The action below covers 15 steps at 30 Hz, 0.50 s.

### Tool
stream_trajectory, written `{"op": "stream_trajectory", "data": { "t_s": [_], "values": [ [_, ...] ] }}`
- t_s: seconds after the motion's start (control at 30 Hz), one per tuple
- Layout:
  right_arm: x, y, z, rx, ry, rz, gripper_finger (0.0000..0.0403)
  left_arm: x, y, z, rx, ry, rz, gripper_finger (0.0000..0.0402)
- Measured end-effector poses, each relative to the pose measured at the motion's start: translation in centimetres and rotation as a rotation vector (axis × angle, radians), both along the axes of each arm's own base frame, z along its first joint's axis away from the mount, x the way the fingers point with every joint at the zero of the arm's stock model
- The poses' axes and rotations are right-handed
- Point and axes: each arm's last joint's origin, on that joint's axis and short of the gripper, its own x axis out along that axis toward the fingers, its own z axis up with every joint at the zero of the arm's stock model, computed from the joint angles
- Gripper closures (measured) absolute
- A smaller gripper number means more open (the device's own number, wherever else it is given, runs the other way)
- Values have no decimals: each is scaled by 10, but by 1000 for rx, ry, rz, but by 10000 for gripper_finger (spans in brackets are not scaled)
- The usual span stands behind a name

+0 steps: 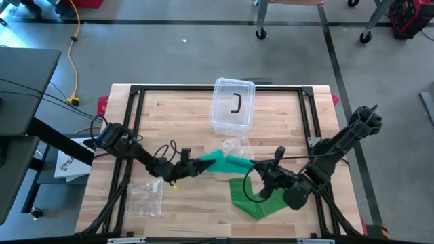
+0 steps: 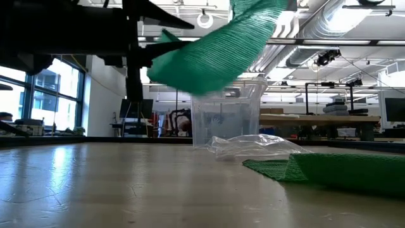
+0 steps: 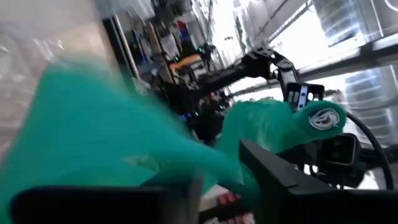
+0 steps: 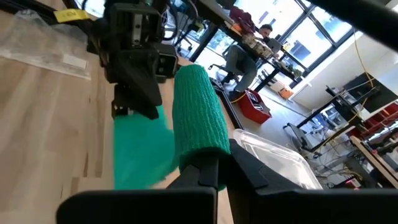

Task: Roll bandage
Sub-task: Roll the blue bandage

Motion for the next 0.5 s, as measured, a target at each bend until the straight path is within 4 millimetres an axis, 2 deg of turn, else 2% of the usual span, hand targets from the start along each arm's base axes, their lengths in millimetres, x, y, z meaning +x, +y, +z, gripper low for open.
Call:
{"op": "stream_trajectory", "data": {
  "t_s": [0.27,0.37,0.5],
  "values": [
    [0,1,0,20,12,30,402,6,9,0,-16,-18,-98,182],
    [1,1,0,10,13,35,402,8,10,1,93,-16,-180,167],
    [3,4,6,-48,8,66,402,6,2,10,273,-31,-231,171]
  ]
}}
